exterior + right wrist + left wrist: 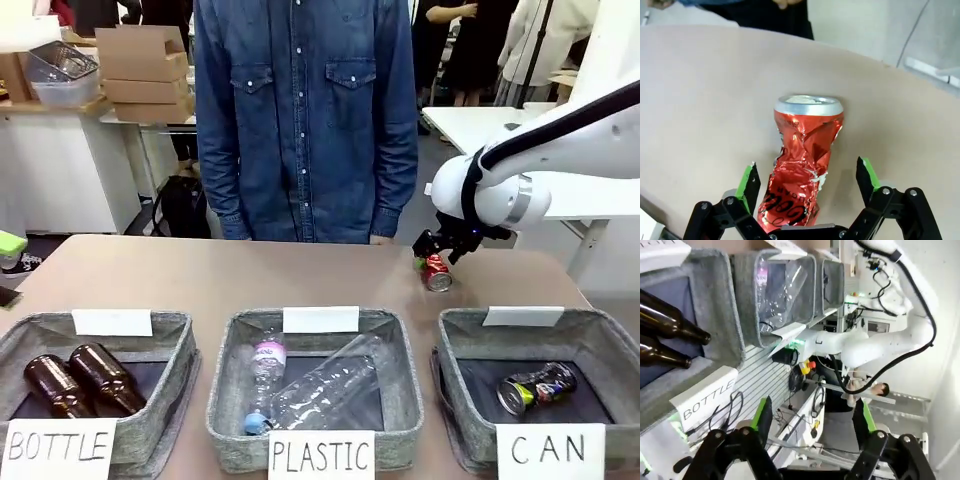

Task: Sort the can waste into the basket.
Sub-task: Pick up the can waste from the table and place it in the right Fabric basket.

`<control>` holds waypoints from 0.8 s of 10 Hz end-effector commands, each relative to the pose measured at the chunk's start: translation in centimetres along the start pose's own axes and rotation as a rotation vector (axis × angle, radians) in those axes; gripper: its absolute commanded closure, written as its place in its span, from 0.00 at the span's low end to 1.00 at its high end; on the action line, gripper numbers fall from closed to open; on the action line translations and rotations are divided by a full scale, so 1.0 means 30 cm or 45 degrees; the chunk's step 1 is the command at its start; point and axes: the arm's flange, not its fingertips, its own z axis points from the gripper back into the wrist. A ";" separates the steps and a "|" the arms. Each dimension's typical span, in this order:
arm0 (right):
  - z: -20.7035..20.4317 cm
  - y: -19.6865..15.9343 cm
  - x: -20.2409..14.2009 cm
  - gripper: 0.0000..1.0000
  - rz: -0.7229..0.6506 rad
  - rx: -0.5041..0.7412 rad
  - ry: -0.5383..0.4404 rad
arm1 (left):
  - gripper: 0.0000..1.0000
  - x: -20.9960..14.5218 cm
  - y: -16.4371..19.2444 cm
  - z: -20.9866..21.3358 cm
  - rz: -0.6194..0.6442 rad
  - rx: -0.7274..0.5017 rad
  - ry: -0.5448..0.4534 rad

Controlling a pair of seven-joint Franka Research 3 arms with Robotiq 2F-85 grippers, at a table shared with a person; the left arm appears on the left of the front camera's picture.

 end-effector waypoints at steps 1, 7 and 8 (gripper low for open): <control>-0.022 0.007 0.030 0.00 -0.010 -0.024 0.047 | 0.15 -0.047 -0.032 0.043 -0.034 0.006 -0.077; -0.028 0.006 0.036 1.00 -0.012 -0.003 0.084 | 0.15 -0.047 -0.032 0.043 -0.034 0.006 -0.077; -0.031 0.008 0.040 0.98 -0.015 -0.001 0.090 | 0.15 -0.047 -0.032 0.043 -0.034 0.006 -0.077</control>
